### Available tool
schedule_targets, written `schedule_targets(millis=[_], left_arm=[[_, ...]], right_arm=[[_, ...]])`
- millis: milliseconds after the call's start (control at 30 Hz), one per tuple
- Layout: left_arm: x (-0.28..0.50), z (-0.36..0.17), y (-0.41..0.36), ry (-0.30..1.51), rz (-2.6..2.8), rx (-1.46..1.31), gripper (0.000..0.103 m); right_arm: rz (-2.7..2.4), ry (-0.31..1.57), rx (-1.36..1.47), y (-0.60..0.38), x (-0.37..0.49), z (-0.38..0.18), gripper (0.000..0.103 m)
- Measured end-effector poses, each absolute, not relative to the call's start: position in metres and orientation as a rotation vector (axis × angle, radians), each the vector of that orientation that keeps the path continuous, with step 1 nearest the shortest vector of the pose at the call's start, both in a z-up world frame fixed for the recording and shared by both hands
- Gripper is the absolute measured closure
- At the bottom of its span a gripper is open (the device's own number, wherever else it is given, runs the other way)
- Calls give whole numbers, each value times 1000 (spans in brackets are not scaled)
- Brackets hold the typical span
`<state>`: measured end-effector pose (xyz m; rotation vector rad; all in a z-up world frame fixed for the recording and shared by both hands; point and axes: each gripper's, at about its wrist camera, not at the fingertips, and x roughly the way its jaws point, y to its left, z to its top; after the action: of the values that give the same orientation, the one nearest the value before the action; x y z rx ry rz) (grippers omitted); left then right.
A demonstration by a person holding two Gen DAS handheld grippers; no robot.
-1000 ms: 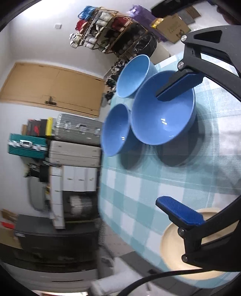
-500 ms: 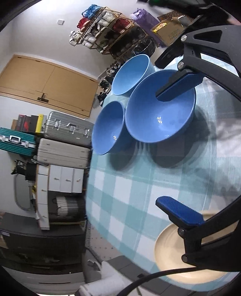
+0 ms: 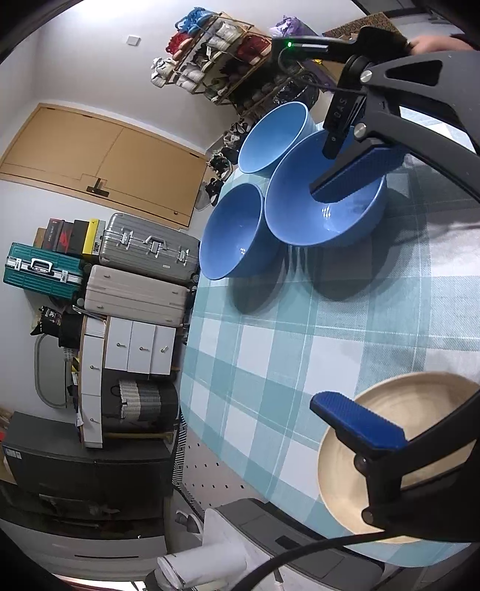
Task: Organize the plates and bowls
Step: 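Close the right gripper on the rim of the blue bowl, then lift the blue bowl with the right gripper toward the other bowls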
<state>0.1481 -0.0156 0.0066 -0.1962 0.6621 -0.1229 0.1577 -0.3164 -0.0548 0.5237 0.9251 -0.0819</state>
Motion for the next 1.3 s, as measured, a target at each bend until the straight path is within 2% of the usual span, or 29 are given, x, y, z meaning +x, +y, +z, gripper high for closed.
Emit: schedule_targets(millis=[67, 133, 233, 300, 533, 767, 1067, 1300], left_arm=[[146, 8, -13, 655, -116, -188, 0], [145, 8, -8, 651, -114, -192, 0], [143, 9, 0, 651, -114, -209, 0], [141, 8, 6, 648, -108, -222, 0], [141, -1, 19, 683, -100, -283, 0], [139, -2, 22, 684, -102, -289, 0], [131, -3, 21, 693, -159, -320, 0], [120, 1, 10, 664, -166, -267, 0]], right_arm=[[-84, 950, 531, -312, 160, -57, 57], [-95, 980, 544, -312, 161, -64, 69], [-99, 979, 625, -319, 157, -72, 76], [-84, 978, 660, -320, 154, -75, 85], [-94, 975, 630, -320, 142, -68, 94], [-120, 1007, 554, -320, 118, -59, 96], [-130, 1121, 572, -325, 71, -63, 97], [-103, 1130, 574, -320, 50, -62, 97]])
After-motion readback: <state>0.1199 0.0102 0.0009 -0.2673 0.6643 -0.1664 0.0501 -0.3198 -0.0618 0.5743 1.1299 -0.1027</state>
